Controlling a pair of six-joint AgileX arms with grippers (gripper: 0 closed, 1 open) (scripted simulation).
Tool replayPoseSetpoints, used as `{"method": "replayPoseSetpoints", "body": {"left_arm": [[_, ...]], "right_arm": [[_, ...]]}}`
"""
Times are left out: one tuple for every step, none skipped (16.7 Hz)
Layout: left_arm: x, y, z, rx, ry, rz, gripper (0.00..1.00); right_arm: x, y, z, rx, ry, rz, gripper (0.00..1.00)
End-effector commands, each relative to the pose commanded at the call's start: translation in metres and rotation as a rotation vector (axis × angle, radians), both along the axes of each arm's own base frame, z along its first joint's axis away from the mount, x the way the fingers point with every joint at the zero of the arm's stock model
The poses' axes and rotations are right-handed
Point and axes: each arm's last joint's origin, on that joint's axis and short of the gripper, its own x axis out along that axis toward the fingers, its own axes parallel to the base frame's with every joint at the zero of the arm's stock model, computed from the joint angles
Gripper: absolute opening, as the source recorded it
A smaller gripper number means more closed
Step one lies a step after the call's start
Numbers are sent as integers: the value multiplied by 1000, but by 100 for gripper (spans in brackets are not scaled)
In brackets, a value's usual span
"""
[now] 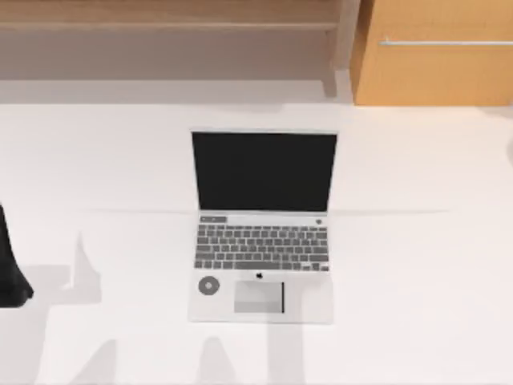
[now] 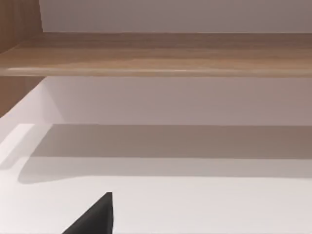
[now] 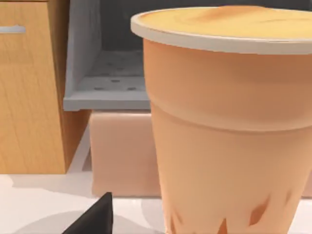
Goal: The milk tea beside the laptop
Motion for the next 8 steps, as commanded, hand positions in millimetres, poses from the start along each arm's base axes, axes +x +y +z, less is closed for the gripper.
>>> {"method": "replayPoseSetpoints", "body": {"left_arm": [[0,0,0,0,0,0,100],[0,0,0,0,0,0,100],[0,0,0,0,0,0,100],[0,0,0,0,0,0,100],[0,0,0,0,0,0,100],[0,0,0,0,0,0,100],[0,0,0,0,0,0,100],[0,0,0,0,0,0,100]], "right_arm": [[0,-1,-2,-2,-3,-2,100],[0,-2,-2,-2,-4,-3,100],[0,-2,-2,-2,-4,-3,100],[0,-2,-2,-2,-4,-3,100],[0,-2,-2,-2,-4,-3,100],[0,0,-2,0,-1,0,100],[0,0,-2,-1,-1,0,100],[4,-1,-2,-1,-2,-2,100]]}}
